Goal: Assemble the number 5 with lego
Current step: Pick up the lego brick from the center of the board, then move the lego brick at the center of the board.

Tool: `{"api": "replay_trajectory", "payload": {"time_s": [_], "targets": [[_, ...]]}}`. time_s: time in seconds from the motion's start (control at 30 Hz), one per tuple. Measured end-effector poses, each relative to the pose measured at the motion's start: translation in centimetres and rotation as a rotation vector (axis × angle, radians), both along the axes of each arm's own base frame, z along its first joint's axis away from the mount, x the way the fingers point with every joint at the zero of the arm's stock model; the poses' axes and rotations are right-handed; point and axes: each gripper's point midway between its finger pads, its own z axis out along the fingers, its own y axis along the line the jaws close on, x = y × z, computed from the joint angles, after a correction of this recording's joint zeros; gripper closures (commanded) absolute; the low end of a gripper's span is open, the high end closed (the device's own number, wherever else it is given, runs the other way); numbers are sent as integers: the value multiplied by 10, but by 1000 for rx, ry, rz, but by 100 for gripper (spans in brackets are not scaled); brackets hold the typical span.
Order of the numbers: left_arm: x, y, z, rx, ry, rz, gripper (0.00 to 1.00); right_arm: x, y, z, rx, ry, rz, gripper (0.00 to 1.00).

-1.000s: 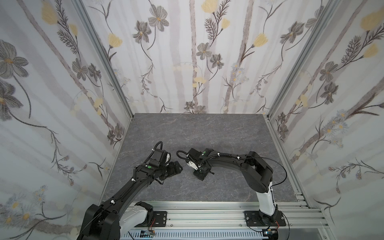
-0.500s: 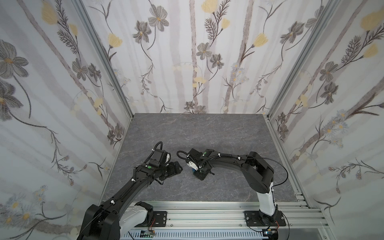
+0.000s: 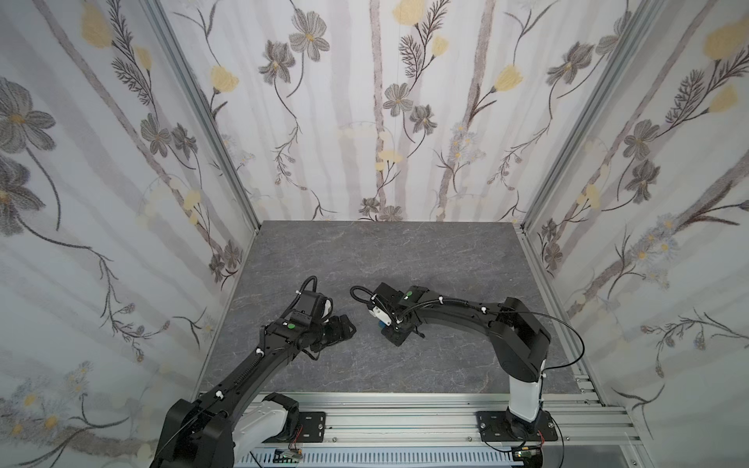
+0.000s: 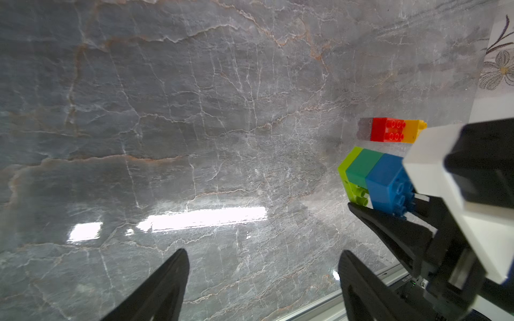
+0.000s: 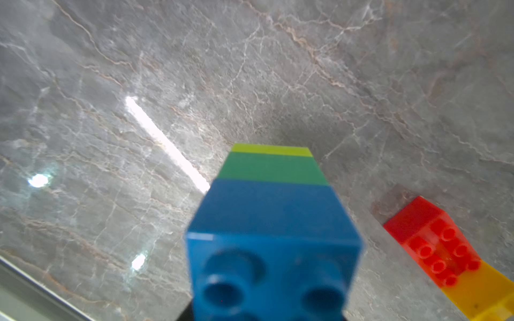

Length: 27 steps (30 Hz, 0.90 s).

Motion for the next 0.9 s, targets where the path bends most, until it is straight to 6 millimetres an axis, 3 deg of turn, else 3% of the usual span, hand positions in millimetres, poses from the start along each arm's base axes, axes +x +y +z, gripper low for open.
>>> {"api": "replay_trajectory", "payload": {"time_s": [0.2, 0.5, 0.73, 0.9], "targets": [[-3, -9, 1, -18, 3, -35, 18, 18, -29, 20, 20, -41, -81, 72], [-4, -42, 2, -41, -9, -139, 18, 48, -88, 29, 14, -60, -268, 71], [0, -61, 3, -46, -11, -183, 18, 75, -135, 23, -15, -56, -433, 72], [3, -65, 5, -48, -16, -190, 18, 88, -153, 8, -46, -28, -513, 72]]}}
